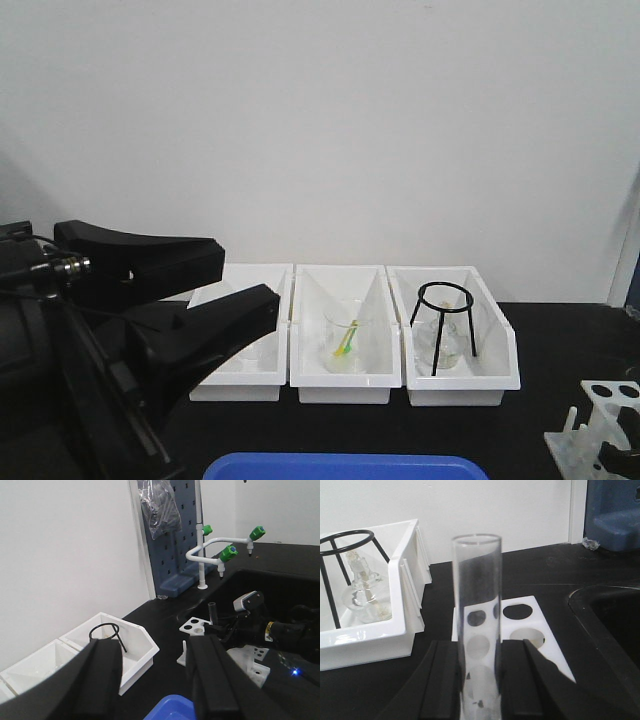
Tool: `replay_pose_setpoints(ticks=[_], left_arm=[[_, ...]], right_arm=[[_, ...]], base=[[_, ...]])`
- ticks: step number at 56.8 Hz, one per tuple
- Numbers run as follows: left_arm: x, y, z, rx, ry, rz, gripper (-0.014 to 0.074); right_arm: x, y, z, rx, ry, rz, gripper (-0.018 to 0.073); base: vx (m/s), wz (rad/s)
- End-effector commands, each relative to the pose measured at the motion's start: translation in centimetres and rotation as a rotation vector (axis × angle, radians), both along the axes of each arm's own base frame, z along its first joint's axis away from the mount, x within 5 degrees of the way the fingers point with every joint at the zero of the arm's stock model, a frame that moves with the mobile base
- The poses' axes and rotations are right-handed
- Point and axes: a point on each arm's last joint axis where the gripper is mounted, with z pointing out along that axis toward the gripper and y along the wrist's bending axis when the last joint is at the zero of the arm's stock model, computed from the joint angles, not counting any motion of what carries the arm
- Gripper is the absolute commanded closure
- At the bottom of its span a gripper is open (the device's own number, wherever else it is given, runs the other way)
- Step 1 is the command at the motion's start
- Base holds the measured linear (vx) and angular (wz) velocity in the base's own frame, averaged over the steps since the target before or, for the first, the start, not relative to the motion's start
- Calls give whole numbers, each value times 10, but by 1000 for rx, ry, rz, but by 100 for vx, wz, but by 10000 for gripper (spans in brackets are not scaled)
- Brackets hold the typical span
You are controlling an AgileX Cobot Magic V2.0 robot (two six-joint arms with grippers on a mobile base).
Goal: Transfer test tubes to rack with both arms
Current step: 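Move the held tube with the right gripper over the white rack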
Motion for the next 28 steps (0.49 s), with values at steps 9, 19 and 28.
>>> replay_pose_setpoints(ticks=[9, 19, 28], left_arm=[[-5, 4, 21, -97, -63, -5, 172], [-5, 4, 21, -96, -63, -5, 172], [-5, 4, 20, -95, -62, -5, 172]], right_arm=[[5, -1, 22, -35, -143, 17, 255], [4, 0, 28, -36, -172, 18, 85], [-2, 2, 52, -61, -249, 17, 50]], base=[[0, 0], [0, 0], [0, 0]])
